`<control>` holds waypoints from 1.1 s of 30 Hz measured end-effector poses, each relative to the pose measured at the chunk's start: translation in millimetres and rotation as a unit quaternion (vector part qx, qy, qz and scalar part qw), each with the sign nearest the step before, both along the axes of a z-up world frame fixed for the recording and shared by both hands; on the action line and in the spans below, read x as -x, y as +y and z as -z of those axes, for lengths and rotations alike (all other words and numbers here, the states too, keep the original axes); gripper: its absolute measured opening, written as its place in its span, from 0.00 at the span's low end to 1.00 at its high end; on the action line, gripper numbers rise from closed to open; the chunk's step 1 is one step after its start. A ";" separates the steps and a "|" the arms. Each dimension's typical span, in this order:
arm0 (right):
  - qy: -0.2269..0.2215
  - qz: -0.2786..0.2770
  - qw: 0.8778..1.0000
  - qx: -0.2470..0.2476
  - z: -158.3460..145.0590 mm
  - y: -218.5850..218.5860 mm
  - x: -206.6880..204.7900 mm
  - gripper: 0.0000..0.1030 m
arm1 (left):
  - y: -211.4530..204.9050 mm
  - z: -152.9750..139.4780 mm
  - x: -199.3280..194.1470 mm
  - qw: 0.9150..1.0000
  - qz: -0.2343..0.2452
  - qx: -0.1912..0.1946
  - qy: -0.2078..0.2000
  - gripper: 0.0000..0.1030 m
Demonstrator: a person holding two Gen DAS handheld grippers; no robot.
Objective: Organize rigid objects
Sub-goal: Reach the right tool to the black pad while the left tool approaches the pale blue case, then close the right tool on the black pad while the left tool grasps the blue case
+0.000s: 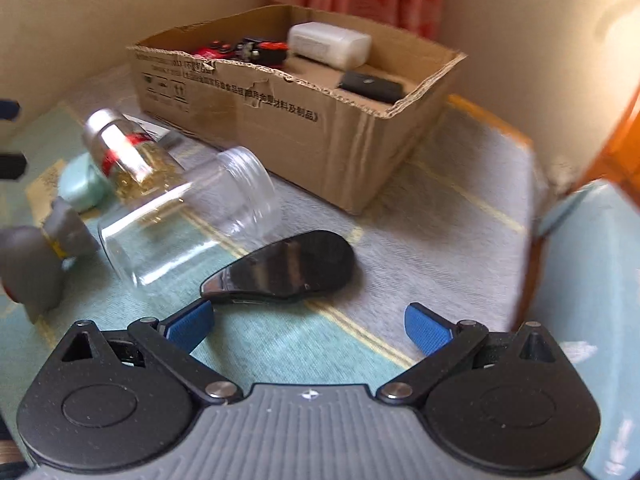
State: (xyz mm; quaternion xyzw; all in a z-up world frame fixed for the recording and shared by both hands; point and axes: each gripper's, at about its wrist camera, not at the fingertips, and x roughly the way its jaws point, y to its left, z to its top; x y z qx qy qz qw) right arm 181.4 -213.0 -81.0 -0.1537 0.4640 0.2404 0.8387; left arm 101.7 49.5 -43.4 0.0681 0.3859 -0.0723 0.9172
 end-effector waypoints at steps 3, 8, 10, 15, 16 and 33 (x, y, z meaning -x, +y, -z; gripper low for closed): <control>0.004 -0.027 0.999 -0.017 2.0 -1.6 -9.3 1.00 | -0.6 2.5 -1.7 1.000 -0.005 -0.001 0.006 0.99; 0.001 -0.068 0.997 -0.021 3.7 7.1 -14.1 1.00 | -2.4 9.4 -10.0 1.000 -0.007 0.008 0.023 0.99; -0.002 -0.076 0.997 -0.024 4.3 9.0 -15.4 1.00 | -3.9 12.4 -12.1 1.000 -0.003 0.010 0.025 0.99; -0.012 -0.070 0.997 -0.030 4.9 6.0 -13.2 1.00 | -4.4 24.1 -20.6 0.999 0.012 0.015 0.039 0.99; -0.014 -0.069 0.997 -0.031 5.3 5.2 -12.1 1.00 | -3.0 26.3 -22.7 0.999 0.015 0.020 0.044 0.99; -0.020 -0.042 0.998 -0.030 5.9 7.6 -7.7 1.00 | -0.6 52.3 -58.2 0.995 -0.003 0.061 0.079 0.99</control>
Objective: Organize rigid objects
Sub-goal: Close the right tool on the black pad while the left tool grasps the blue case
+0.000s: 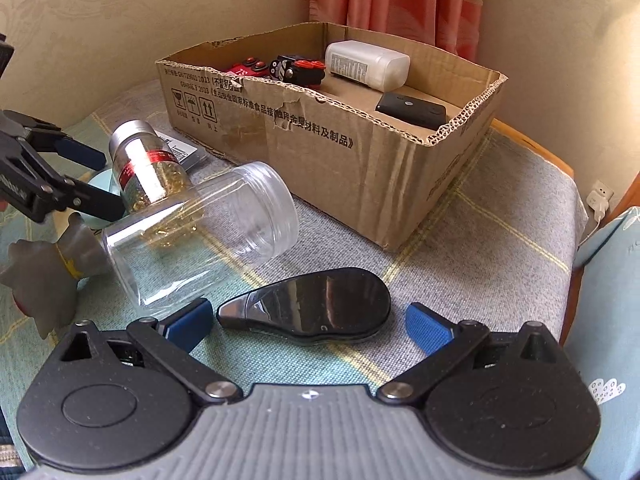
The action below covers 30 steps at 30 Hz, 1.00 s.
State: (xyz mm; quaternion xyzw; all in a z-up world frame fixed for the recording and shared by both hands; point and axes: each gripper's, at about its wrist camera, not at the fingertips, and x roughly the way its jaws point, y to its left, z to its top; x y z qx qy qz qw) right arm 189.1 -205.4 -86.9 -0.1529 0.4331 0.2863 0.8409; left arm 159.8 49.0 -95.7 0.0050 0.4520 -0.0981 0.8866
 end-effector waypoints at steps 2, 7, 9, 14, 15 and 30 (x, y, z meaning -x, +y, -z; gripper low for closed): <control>0.001 0.002 1.000 0.002 0.1 0.6 -0.1 1.00 | 4.3 0.0 3.6 1.000 -0.002 -0.009 0.002 0.99; 0.002 0.006 1.000 0.003 0.1 1.3 0.2 1.00 | 29.2 1.4 15.4 0.999 -0.033 -0.019 0.013 0.99; 0.001 0.007 1.000 0.003 0.1 1.1 0.9 1.00 | 36.8 3.3 20.1 0.998 -0.048 -0.038 0.015 1.00; 0.001 0.008 1.000 0.003 0.1 1.3 1.5 1.00 | 47.5 4.4 23.4 0.996 -0.083 -0.035 0.007 1.00; 0.001 0.009 1.000 0.003 0.1 1.3 1.7 1.00 | 46.8 4.6 23.3 0.996 -0.086 -0.035 0.004 1.00; -0.006 -0.009 1.000 -0.003 -0.1 -1.6 4.9 1.00 | 51.1 3.6 31.9 0.992 -0.117 -0.046 0.001 1.00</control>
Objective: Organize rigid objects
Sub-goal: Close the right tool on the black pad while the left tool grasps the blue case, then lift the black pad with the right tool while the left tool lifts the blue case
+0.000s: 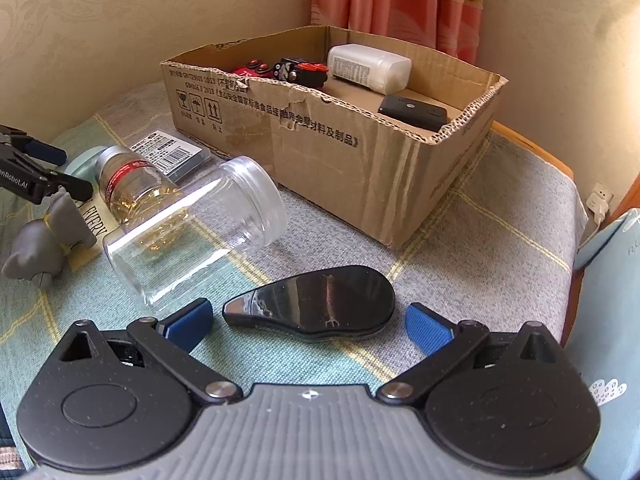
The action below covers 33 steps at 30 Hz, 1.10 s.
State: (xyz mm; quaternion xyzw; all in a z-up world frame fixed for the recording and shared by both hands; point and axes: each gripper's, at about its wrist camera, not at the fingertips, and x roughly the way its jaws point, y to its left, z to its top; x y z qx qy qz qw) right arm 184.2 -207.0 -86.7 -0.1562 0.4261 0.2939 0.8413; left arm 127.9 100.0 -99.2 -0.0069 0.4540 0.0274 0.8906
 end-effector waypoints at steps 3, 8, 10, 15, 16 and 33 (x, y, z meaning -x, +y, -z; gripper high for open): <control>0.000 -0.018 1.000 -0.002 0.5 3.5 -3.7 1.00 | -1.4 -1.2 -1.1 1.000 -0.010 -0.001 0.007 1.00; 0.009 -0.051 0.999 0.003 -0.6 4.7 -9.9 1.00 | -7.5 -3.1 -3.7 1.000 -0.009 0.006 0.020 0.99; 0.011 -0.055 0.998 0.005 -0.9 5.7 -12.0 1.00 | -10.1 -4.1 -5.3 1.000 -0.010 0.017 0.016 0.95; 0.007 -0.048 0.999 0.002 0.5 6.9 -10.8 1.00 | -19.6 -9.5 -8.8 1.000 -0.007 0.015 0.005 0.67; 0.005 -0.046 0.999 0.001 0.7 6.3 -9.9 1.00 | -21.2 -10.1 -9.1 1.000 -0.005 0.014 0.003 0.63; 0.013 -0.036 0.999 0.009 -8.0 9.1 8.5 0.90 | -28.5 -10.0 -14.3 0.996 0.087 0.011 -0.017 0.50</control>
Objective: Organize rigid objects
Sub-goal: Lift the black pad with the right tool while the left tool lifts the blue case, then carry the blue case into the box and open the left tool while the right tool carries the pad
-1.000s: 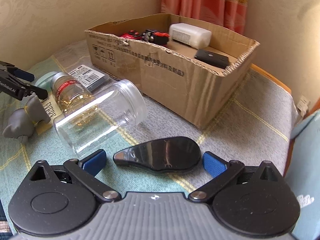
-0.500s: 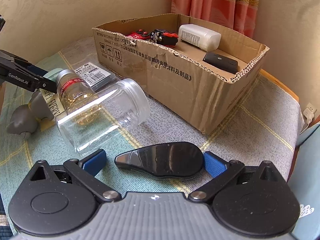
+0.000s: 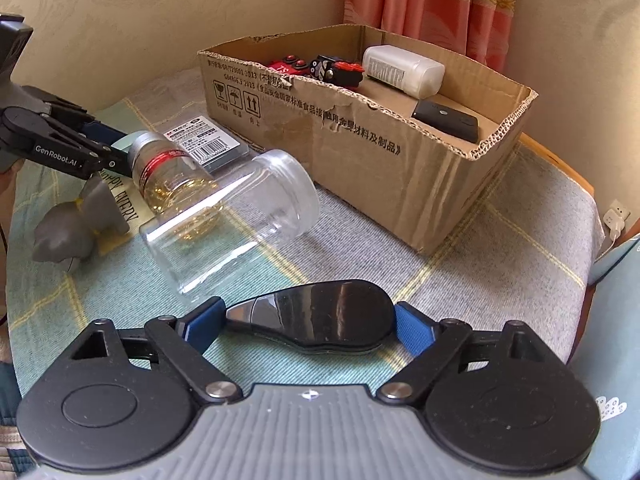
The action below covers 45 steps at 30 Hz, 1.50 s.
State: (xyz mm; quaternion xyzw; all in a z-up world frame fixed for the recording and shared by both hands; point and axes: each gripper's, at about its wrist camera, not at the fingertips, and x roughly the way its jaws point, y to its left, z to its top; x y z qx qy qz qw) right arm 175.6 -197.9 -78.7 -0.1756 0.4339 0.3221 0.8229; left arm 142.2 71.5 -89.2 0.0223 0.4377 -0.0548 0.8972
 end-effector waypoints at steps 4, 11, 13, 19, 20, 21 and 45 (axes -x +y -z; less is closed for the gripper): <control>0.000 0.003 1.000 0.001 -0.1 0.1 1.4 0.91 | -0.5 -1.3 0.7 1.000 -0.028 0.005 0.009 0.50; 0.005 -0.012 1.000 0.002 1.3 1.7 -5.2 0.92 | -4.0 -0.6 -0.9 0.998 -0.069 0.008 0.008 0.50; 0.005 -0.014 1.000 0.002 1.6 2.4 -6.6 0.92 | -5.3 -0.3 -1.5 0.997 -0.074 0.005 0.008 0.51; 0.002 -0.010 1.000 0.002 1.2 1.4 -4.7 0.90 | -7.0 0.3 -2.6 0.997 -0.075 0.000 0.001 0.51; 0.002 -0.007 1.000 0.002 1.0 1.1 -4.2 0.90 | -6.1 0.2 -3.0 0.997 -0.073 0.001 0.002 0.51; 0.002 -0.004 1.000 0.003 0.7 1.1 -3.7 0.90 | -5.8 0.1 -3.3 0.998 -0.070 0.002 0.002 0.51; -0.032 0.021 0.999 0.023 -44.5 2.4 7.1 0.90 | 4.3 -34.2 15.7 0.999 0.028 -0.014 0.012 0.50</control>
